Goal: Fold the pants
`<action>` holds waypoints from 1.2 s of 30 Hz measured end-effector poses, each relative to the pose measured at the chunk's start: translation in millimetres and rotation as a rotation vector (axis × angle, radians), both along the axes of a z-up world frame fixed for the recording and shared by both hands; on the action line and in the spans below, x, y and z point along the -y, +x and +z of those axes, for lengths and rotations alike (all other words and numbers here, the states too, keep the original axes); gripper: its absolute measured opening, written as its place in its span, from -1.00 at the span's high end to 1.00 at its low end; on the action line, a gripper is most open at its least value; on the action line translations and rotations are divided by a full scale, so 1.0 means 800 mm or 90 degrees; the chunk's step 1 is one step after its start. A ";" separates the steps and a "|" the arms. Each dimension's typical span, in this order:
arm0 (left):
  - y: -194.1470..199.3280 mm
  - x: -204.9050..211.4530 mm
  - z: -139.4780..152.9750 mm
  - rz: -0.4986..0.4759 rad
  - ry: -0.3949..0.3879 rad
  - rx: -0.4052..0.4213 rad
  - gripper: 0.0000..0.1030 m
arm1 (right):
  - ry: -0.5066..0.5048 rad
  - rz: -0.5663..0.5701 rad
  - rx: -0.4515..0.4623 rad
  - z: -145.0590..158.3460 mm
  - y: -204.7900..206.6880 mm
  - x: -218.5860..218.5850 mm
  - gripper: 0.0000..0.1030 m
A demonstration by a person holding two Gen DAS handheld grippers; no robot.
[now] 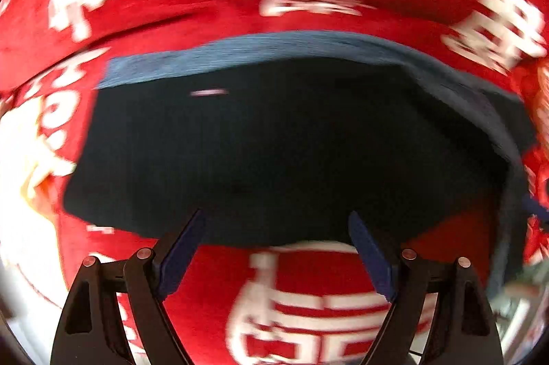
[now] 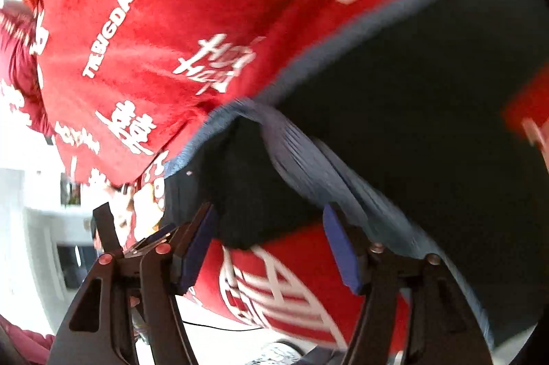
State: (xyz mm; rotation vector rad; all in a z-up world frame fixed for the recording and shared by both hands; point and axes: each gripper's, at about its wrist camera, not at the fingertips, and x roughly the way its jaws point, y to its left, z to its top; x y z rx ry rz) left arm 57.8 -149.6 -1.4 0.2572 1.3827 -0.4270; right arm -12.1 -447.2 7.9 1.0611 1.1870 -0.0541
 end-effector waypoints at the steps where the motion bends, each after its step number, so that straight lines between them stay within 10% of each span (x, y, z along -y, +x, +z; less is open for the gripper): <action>1: -0.016 0.019 0.003 -0.033 -0.015 -0.005 -0.67 | -0.002 -0.018 -0.012 0.000 -0.023 -0.002 -0.34; 16: -0.145 0.225 -0.028 -0.185 -0.130 -0.145 -0.67 | -0.014 -0.237 -0.171 -0.050 -0.301 0.030 -0.34; 25: -0.169 0.275 -0.052 -0.178 -0.095 -0.130 -0.75 | 0.145 -0.264 -0.070 -0.110 -0.339 0.050 -0.34; 29: -0.179 0.289 -0.053 -0.184 -0.080 -0.124 -0.75 | 0.195 -0.262 -0.060 -0.130 -0.331 0.054 0.02; 32: -0.181 0.297 -0.049 -0.192 -0.077 -0.132 -0.18 | 0.241 -0.276 -0.070 -0.139 -0.332 0.053 0.70; 33: -0.180 0.299 -0.047 -0.197 -0.080 -0.139 0.30 | 0.252 -0.281 -0.051 -0.129 -0.331 0.056 0.71; 36: -0.176 0.307 -0.031 -0.200 -0.113 -0.171 0.45 | 0.255 -0.271 0.002 -0.091 -0.319 0.068 0.72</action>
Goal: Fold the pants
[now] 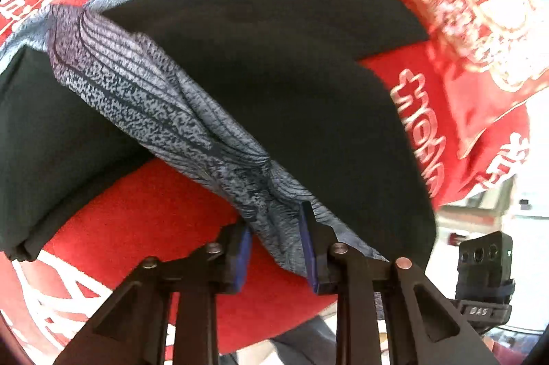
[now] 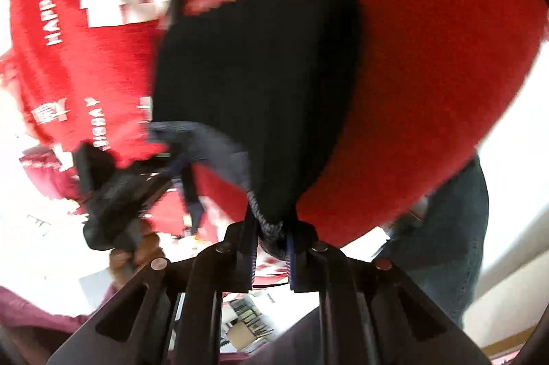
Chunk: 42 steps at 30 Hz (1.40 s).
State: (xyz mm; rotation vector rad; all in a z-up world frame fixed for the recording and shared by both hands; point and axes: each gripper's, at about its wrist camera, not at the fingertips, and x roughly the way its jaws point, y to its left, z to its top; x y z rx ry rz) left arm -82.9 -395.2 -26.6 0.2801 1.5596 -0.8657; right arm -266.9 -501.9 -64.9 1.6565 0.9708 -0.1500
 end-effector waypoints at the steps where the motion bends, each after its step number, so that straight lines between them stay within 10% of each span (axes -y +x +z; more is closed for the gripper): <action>1: 0.003 0.004 0.009 -0.001 -0.009 0.006 0.45 | -0.008 -0.001 0.017 0.013 0.009 0.010 0.72; 13: 0.110 0.102 0.080 0.051 -0.066 0.132 0.40 | -0.134 0.041 0.108 0.097 0.166 0.210 0.72; 16: 0.137 0.098 0.092 0.066 -0.062 0.181 -0.43 | -0.162 0.059 0.089 0.101 0.203 0.259 0.72; 19: 0.148 0.081 0.100 0.079 -0.061 0.208 -0.51 | -0.194 0.060 0.060 0.102 0.228 0.283 0.62; 23: 0.156 0.056 0.081 0.108 0.000 0.216 -0.51 | -0.276 0.100 -0.011 0.100 0.256 0.298 -0.43; 30: 0.154 0.014 0.031 0.133 0.108 0.234 -0.51 | -0.417 0.147 -0.003 0.152 0.249 0.271 -0.43; 40: 0.149 -0.036 -0.032 0.194 0.177 0.213 -0.52 | -0.360 0.097 -0.145 0.043 0.196 0.275 -0.08; 42: 0.148 -0.036 -0.033 0.197 0.179 0.215 -0.52 | -0.379 0.109 -0.140 0.040 0.211 0.279 0.62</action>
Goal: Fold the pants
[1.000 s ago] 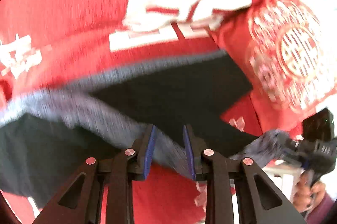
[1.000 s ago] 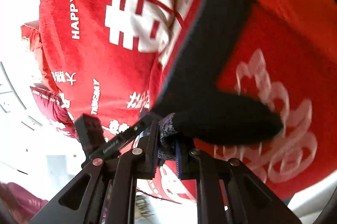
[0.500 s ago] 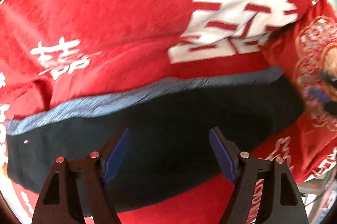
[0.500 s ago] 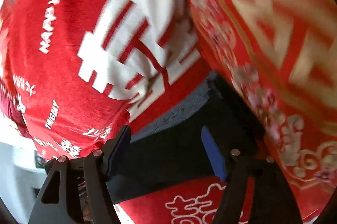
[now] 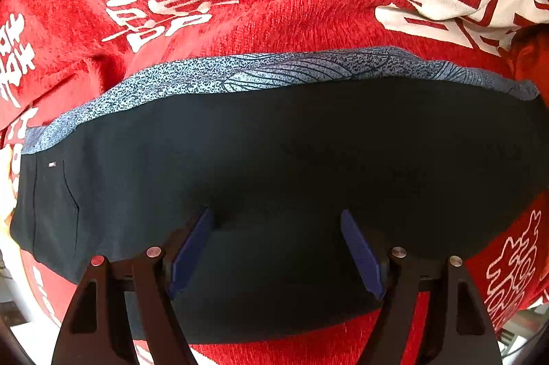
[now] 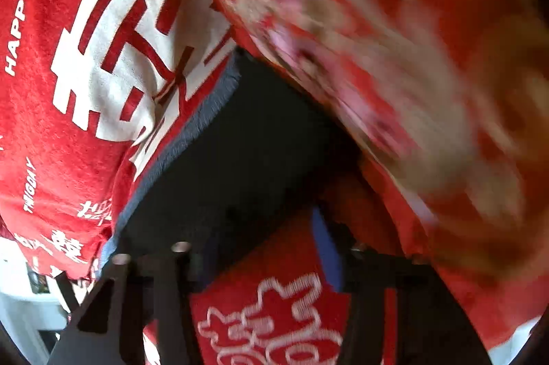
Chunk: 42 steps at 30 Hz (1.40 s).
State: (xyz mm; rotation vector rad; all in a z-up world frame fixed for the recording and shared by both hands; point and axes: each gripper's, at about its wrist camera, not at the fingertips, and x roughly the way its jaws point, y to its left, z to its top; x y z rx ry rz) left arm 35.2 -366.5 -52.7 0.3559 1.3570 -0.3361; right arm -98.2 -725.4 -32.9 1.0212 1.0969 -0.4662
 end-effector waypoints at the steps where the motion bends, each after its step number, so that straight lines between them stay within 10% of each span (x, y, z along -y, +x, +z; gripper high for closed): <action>1: 0.001 0.001 0.001 0.001 0.001 0.000 -0.52 | -0.004 0.021 -0.011 -0.001 0.014 0.000 0.83; 5: 0.001 0.002 0.002 -0.002 0.006 0.004 -0.67 | -0.042 0.051 0.016 0.030 0.033 0.004 0.85; 10: 0.010 -0.003 0.006 0.013 0.023 -0.008 -0.74 | -0.051 0.078 -0.100 0.011 0.024 -0.002 0.70; 17: 0.055 0.036 0.039 0.003 0.003 0.068 -0.74 | -0.128 0.179 -0.021 0.077 0.046 -0.040 0.58; 21: 0.087 0.068 0.029 0.031 -0.016 0.090 -0.74 | -0.132 0.230 -0.012 0.050 0.120 -0.042 0.24; 29: 0.093 0.059 -0.019 0.020 0.030 0.089 -0.80 | -0.181 0.216 -0.096 -0.008 0.144 0.004 0.37; 32: 0.088 0.034 -0.011 0.032 0.019 0.074 -0.80 | -0.132 0.177 -0.070 -0.001 0.118 0.033 0.58; 36: 0.069 0.002 0.012 0.037 0.049 0.065 -0.80 | -0.130 0.199 -0.107 0.014 0.104 0.011 0.31; 42: 0.050 -0.095 0.036 0.038 0.063 0.066 -0.80 | 0.080 0.175 0.014 0.033 0.061 -0.077 0.11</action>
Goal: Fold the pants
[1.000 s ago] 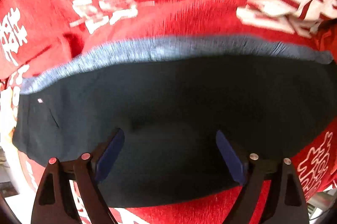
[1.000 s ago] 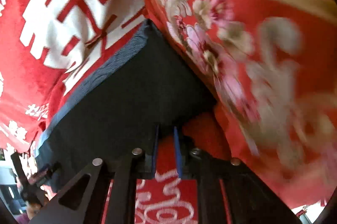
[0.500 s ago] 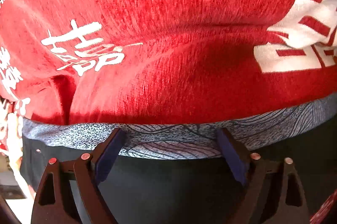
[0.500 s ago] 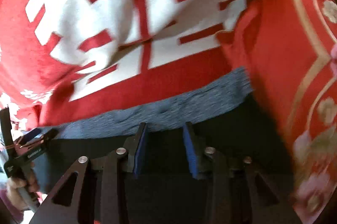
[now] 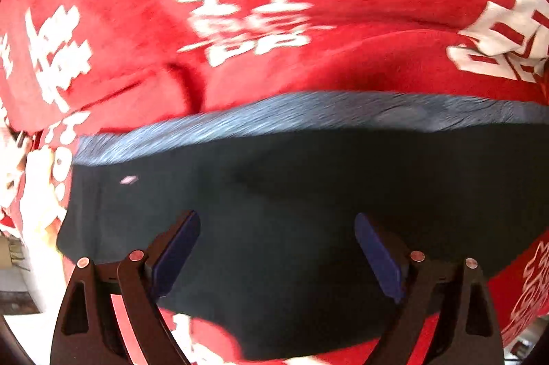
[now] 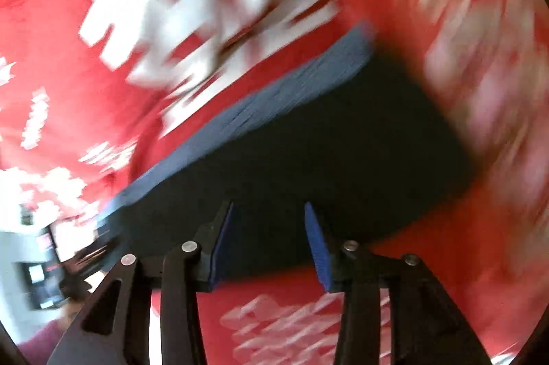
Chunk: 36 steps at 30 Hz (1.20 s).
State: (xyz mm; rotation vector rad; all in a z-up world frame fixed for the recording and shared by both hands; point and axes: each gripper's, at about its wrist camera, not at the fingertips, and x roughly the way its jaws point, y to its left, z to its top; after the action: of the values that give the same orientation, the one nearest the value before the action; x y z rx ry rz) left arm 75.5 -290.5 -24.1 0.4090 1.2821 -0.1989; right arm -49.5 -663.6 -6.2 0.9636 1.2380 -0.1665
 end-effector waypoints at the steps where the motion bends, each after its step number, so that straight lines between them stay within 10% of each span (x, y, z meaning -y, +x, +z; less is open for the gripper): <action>1: 0.002 -0.018 0.002 0.006 0.002 0.002 -0.80 | 0.033 0.007 0.011 0.000 -0.003 -0.022 0.11; 11: 0.058 -0.210 -0.044 0.015 0.099 0.022 -0.80 | 0.291 0.029 0.075 -0.060 0.039 -0.307 0.10; 13: 0.066 -0.239 -0.054 0.019 0.040 0.009 -0.95 | 0.303 0.025 0.074 -0.075 0.051 -0.337 0.10; 23: 0.069 -0.265 -0.050 -0.033 -0.042 0.018 -1.00 | 0.284 0.007 0.072 -0.094 0.089 -0.362 0.12; 26: 0.073 -0.268 -0.049 -0.047 -0.046 0.014 -1.00 | 0.248 0.018 0.024 -0.095 0.107 -0.360 0.81; 36: 0.071 -0.267 -0.042 -0.037 -0.021 0.012 -1.00 | 0.188 -0.012 0.011 -0.089 0.059 -0.368 0.83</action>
State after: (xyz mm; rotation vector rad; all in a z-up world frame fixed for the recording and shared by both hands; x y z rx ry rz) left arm 132.3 -76.6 -57.8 0.4190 1.2480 -0.2654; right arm -2.6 -369.3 -77.3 1.2287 1.2594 0.0121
